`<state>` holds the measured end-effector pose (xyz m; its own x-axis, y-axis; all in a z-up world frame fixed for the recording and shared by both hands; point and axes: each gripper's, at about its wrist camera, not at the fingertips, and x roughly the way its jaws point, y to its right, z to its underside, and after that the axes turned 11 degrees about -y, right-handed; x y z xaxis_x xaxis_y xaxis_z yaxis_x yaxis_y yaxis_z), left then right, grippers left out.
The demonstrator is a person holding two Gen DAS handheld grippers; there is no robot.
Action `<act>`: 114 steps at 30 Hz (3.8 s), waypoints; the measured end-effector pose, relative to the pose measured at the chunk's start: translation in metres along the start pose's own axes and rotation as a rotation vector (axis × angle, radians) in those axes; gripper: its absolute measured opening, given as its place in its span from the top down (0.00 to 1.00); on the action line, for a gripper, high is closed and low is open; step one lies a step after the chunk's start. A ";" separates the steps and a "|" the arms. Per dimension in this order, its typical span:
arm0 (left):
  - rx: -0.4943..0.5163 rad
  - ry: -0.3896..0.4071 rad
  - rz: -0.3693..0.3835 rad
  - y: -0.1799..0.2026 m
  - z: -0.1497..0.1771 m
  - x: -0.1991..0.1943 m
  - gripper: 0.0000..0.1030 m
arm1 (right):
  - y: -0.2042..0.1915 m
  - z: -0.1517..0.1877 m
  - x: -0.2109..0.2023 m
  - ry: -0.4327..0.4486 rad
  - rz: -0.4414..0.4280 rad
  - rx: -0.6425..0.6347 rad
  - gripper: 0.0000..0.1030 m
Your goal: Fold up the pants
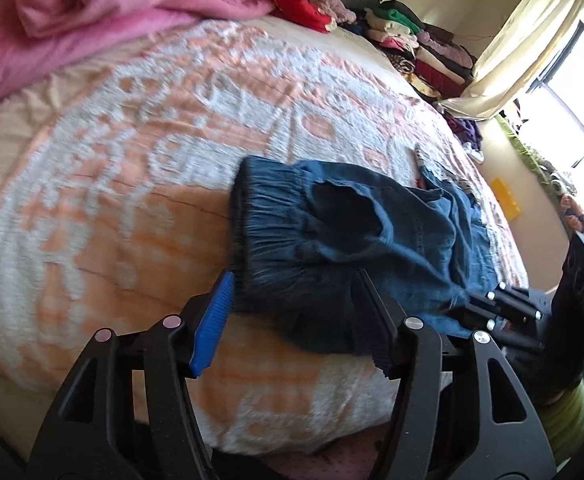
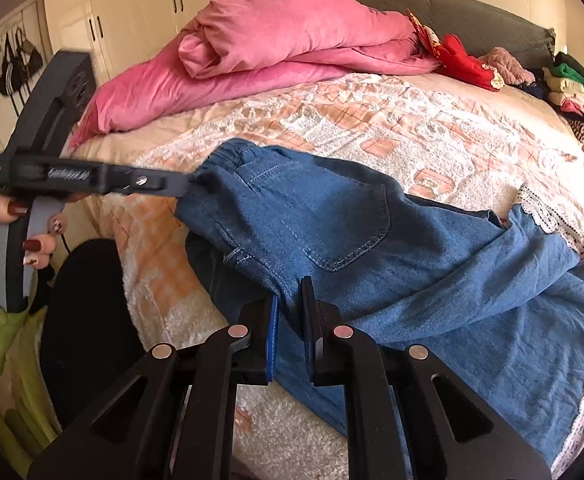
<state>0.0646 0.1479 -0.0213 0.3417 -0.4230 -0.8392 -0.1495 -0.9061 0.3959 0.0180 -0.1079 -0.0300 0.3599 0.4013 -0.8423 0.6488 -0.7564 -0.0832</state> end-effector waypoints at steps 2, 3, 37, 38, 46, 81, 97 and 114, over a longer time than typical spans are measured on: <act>0.015 -0.004 -0.036 0.005 -0.004 0.008 0.73 | -0.005 0.003 0.004 -0.019 0.033 -0.029 0.90; 0.031 -0.003 -0.073 0.008 -0.006 0.011 0.74 | -0.007 0.004 0.006 -0.026 0.041 -0.037 0.90; 0.243 0.006 -0.281 0.060 0.006 0.034 0.75 | 0.040 0.020 -0.042 0.067 0.059 0.174 0.38; 0.243 -0.001 -0.277 0.057 0.008 0.037 0.75 | 0.042 0.018 -0.041 0.068 0.056 0.183 0.38; 0.257 0.007 -0.264 0.053 0.015 0.040 0.75 | 0.050 -0.015 -0.008 0.026 0.041 0.199 0.36; 0.308 0.100 -0.250 0.118 -0.001 0.006 0.27 | 0.160 0.044 -0.092 0.217 0.133 0.505 0.08; 0.370 0.040 -0.182 0.147 -0.002 0.038 0.27 | 0.192 0.059 -0.110 0.240 0.194 0.599 0.08; 0.456 -0.068 -0.059 0.180 0.004 0.095 0.27 | 0.233 0.010 -0.064 0.107 0.195 0.588 0.08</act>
<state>0.0666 -0.0550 -0.0309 0.3024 -0.3567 -0.8839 -0.5294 -0.8340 0.1555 0.1391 -0.3151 -0.0008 0.5190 0.2534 -0.8164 0.0979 -0.9664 -0.2377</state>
